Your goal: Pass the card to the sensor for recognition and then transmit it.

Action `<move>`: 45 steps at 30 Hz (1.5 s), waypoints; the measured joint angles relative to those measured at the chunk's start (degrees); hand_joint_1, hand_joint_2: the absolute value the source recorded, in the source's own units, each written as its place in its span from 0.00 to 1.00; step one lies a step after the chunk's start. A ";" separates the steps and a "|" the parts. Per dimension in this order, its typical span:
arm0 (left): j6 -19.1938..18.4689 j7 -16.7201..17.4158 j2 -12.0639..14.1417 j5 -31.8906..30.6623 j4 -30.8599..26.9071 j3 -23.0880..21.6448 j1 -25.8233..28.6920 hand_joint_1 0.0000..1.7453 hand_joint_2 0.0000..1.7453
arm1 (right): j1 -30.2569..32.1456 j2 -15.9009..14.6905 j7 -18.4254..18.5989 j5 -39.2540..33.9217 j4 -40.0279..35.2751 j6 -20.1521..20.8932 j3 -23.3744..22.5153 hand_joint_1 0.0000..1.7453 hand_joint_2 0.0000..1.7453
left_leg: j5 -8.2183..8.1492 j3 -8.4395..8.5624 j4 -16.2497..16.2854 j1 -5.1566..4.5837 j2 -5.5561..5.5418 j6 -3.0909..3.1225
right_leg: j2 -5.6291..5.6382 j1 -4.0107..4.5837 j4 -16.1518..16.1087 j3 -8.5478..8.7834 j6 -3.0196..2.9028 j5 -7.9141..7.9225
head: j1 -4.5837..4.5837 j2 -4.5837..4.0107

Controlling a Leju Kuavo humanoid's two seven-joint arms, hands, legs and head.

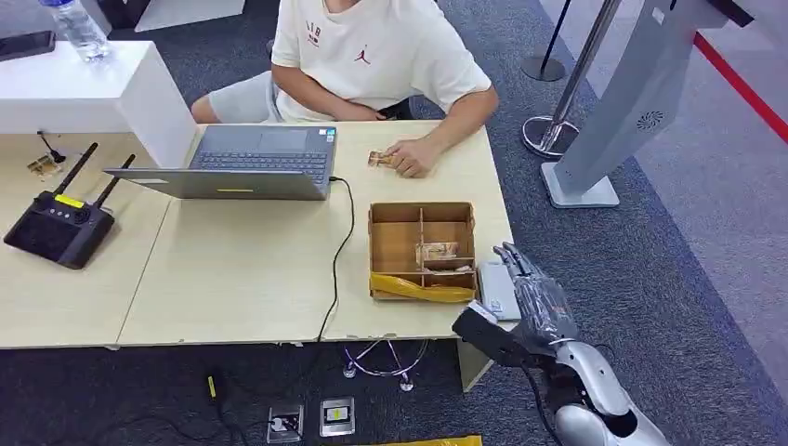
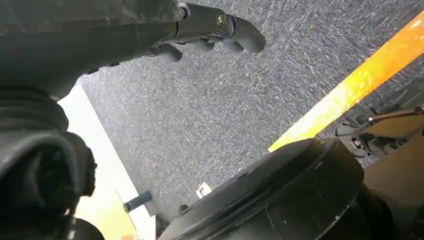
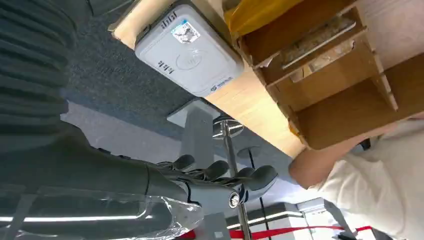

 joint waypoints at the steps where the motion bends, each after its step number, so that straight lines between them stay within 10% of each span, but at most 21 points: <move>1: 0.00 0.17 0.00 -0.02 0.00 0.00 -0.09 0.00 0.00 | -0.21 0.39 0.48 0.83 0.53 -0.02 0.52 0.00 1.00 | 0.00 0.00 0.00 0.00 -0.02 0.00 | -0.01 0.00 0.00 0.01 0.00 0.00 | 0.02 0.00; 21: 0.00 0.89 0.13 1.07 0.15 -0.15 -0.29 0.00 0.00 | -3.67 5.84 2.25 18.14 10.34 -2.01 6.05 0.00 1.00 | 0.00 -0.04 0.00 0.03 -0.05 0.00 | -0.02 0.03 0.01 -0.01 -0.01 -0.01 | 0.00 0.00; 45: 0.00 -0.05 0.22 3.65 0.79 -0.22 -0.21 0.00 0.00 | -11.31 13.09 0.92 17.20 27.06 -13.86 10.47 0.00 1.00 | 0.02 -0.07 0.00 0.04 -0.08 -0.03 | -0.02 0.04 0.02 -0.02 -0.01 -0.01 | 0.02 0.00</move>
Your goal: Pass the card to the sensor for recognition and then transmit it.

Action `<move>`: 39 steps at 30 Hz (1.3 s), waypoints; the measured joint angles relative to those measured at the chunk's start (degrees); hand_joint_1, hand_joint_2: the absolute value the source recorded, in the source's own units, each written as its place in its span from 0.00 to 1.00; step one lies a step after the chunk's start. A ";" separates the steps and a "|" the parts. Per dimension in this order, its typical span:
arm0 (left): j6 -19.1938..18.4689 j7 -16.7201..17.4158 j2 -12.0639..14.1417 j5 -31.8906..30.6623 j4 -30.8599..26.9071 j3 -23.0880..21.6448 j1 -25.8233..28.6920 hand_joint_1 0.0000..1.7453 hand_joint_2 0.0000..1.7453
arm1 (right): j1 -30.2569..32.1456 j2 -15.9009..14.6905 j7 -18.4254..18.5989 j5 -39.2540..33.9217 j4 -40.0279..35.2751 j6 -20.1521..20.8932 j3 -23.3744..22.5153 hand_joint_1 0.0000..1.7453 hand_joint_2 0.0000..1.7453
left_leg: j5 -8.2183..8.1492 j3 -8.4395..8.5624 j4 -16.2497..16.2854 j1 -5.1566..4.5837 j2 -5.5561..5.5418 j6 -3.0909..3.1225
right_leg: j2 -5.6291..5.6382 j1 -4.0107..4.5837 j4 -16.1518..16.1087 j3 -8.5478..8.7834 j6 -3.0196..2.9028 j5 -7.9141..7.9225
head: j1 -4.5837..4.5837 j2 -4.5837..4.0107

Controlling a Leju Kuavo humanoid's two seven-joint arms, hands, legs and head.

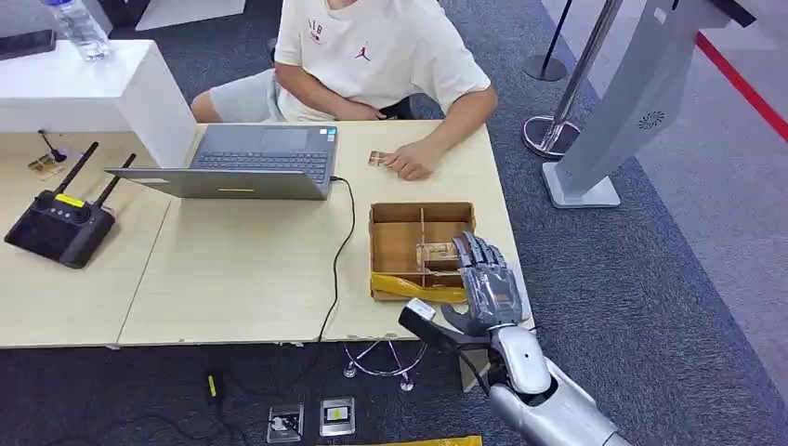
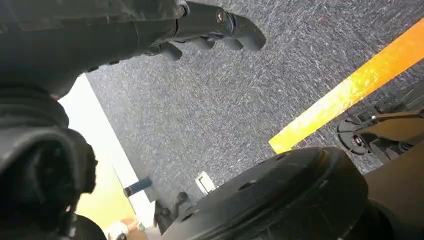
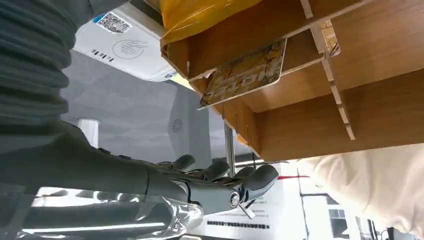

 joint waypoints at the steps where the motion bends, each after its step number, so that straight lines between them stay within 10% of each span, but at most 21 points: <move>1: 0.00 0.00 0.00 0.00 0.07 0.00 0.00 0.00 0.00 | -0.14 0.15 -0.41 0.04 0.56 -0.65 0.17 0.00 1.00 | 0.00 0.00 0.00 0.00 0.00 0.00 | 0.00 0.00 0.00 0.00 0.00 0.00 | -0.02 0.00; 39: 0.00 -0.02 0.02 0.13 0.31 -1.90 -0.25 0.00 0.00 | -4.24 3.80 -2.14 -4.28 13.64 -7.41 3.04 0.00 1.00 | 0.00 0.02 0.00 0.01 0.03 0.00 | 0.00 0.01 -0.01 -0.02 0.00 0.00 | 0.00 0.00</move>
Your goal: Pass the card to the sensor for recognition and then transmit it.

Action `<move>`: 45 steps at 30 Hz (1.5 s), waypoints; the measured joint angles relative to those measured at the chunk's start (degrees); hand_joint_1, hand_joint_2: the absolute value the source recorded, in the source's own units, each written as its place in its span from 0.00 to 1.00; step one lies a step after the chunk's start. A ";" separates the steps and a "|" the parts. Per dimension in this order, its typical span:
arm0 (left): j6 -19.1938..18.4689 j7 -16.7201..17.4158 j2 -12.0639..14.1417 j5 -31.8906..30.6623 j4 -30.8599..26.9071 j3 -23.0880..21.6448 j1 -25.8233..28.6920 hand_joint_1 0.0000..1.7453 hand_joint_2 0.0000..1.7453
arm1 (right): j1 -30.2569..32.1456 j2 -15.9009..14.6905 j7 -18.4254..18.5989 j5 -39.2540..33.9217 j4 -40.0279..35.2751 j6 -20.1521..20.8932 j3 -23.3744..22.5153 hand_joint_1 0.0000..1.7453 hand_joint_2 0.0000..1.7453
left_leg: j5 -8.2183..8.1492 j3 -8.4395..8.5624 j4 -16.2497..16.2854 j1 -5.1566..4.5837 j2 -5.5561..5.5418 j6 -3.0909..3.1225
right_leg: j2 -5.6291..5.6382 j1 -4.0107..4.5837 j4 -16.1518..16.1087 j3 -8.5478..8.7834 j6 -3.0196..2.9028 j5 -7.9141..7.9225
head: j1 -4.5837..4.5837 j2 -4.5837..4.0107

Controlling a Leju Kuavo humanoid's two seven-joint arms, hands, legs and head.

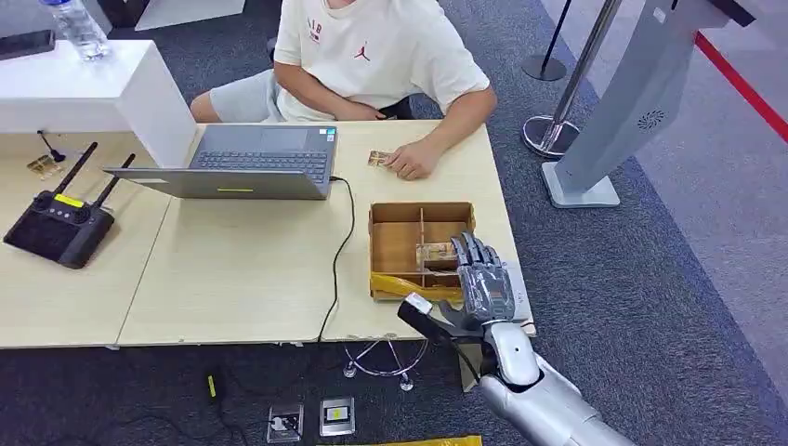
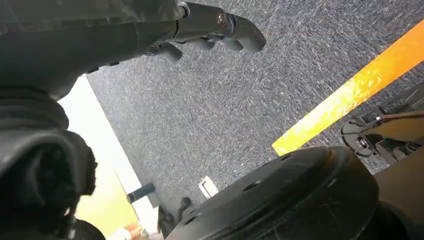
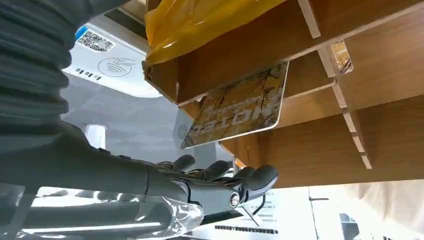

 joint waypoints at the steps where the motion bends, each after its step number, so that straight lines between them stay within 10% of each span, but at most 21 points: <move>1: 0.00 0.00 0.00 -0.07 0.00 -0.07 0.00 0.00 0.00 | 0.00 -0.02 0.02 -0.07 0.07 -0.11 0.00 0.00 1.00 | 0.00 0.00 0.00 0.00 0.00 0.00 | 0.00 0.00 0.00 0.00 0.00 0.00 | 0.00 0.00; 30: 0.00 0.00 -0.11 0.44 0.00 -0.68 0.01 0.00 0.00 | 0.04 -0.31 0.74 -0.79 0.46 -2.14 -0.18 0.00 1.00 | 0.00 0.02 0.00 0.00 0.01 0.00 | 0.01 0.00 0.00 -0.01 0.00 0.00 | 0.00 0.00; 31: 0.00 0.00 -0.11 0.44 0.00 -0.72 0.01 0.00 0.00 | 0.04 -0.33 0.72 -0.76 0.46 -2.14 -0.22 0.09 1.00 | 0.00 0.02 0.00 0.00 0.01 0.00 | 0.01 0.00 0.00 -0.01 0.00 0.00 | 0.00 0.00; 32: 0.00 0.00 -0.11 0.44 0.00 -0.79 0.01 0.00 0.00 | 0.04 -0.33 0.70 -0.74 0.46 -2.14 -0.24 0.86 1.00 | 0.00 0.02 0.00 0.00 0.01 0.00 | 0.01 0.00 0.00 0.00 0.00 0.00 | 0.00 0.00; 34: 0.00 0.00 -0.11 0.44 0.00 -0.83 0.01 0.00 0.00 | 0.04 -0.33 0.61 -0.66 0.46 -2.14 -0.28 1.00 1.00 | 0.00 0.02 0.00 0.00 0.02 0.00 | 0.01 0.00 0.00 0.00 0.00 0.00 | 0.00 0.00; 45: 0.00 -0.35 -0.09 0.39 0.31 -0.87 -0.13 0.00 0.00 | -0.15 -0.20 -0.96 -0.61 0.42 -0.46 -0.26 1.00 1.00 | 0.00 0.01 0.00 0.00 0.01 0.00 | 0.01 0.00 0.00 0.02 0.00 0.00 | 0.00 0.00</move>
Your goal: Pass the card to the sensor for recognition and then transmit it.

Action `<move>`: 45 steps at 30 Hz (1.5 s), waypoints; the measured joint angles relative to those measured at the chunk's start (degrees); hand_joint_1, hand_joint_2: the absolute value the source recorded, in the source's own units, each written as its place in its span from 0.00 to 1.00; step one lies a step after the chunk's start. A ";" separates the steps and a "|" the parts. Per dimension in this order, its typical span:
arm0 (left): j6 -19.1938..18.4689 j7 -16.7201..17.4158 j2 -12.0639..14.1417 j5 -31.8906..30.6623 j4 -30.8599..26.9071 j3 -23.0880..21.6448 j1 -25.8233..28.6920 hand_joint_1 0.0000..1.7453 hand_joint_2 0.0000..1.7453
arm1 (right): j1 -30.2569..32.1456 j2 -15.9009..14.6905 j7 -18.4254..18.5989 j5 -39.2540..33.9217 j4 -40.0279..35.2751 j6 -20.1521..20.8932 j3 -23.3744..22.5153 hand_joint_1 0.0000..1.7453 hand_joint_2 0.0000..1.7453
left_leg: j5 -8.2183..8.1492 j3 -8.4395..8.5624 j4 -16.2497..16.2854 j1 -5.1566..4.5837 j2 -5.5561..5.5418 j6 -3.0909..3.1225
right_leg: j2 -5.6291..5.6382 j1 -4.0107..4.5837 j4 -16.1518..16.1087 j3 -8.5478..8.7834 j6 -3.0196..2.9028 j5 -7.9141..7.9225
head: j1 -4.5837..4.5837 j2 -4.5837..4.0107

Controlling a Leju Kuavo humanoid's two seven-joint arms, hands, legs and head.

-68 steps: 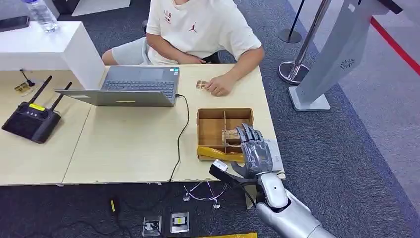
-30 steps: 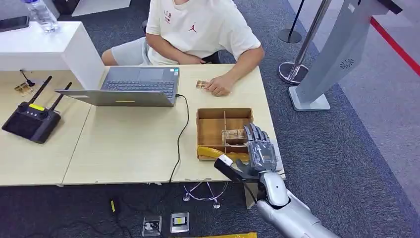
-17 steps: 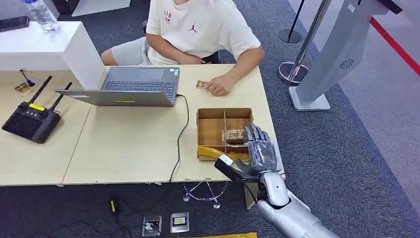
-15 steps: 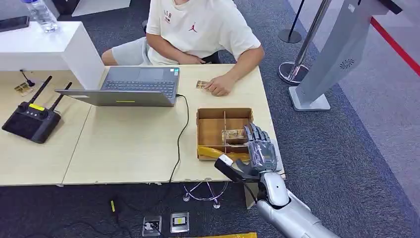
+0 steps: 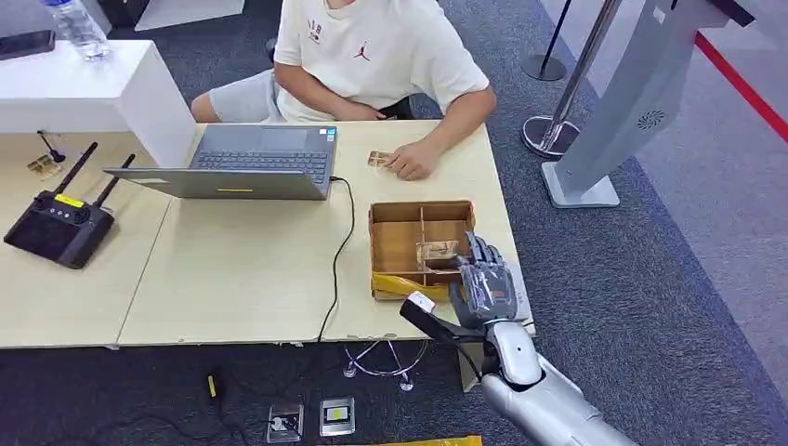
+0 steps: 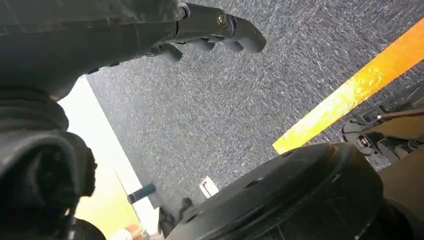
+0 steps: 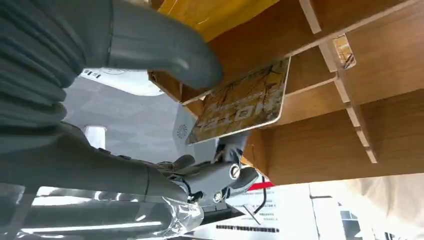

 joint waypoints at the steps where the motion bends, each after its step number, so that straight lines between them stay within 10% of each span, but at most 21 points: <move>1: 0.00 -0.02 0.00 -0.13 0.00 0.00 -0.05 0.00 0.00 | -0.19 0.00 -0.19 0.00 -0.02 0.07 0.00 1.00 1.00 | 0.00 0.00 0.00 0.00 0.00 0.00 | 0.00 0.00 0.00 0.00 0.00 0.00 | 0.00 0.00; 31: 0.00 -0.02 -0.11 -0.79 0.07 -0.63 -0.78 0.00 0.00 | -1.46 1.03 -0.44 0.04 -0.07 2.62 0.11 1.00 1.00 | 0.00 0.01 0.00 0.00 0.00 0.00 | 0.00 0.00 0.00 0.01 0.00 0.00 | 0.00 0.00; 45: 0.00 0.17 -0.13 -1.51 0.15 -1.49 -0.87 0.00 0.00 | -3.70 1.01 1.62 1.07 -1.40 -2.38 -1.05 1.00 1.00 | 0.01 0.03 0.00 0.00 0.02 0.00 | 0.01 0.00 0.00 0.00 0.00 0.01 | 0.00 0.00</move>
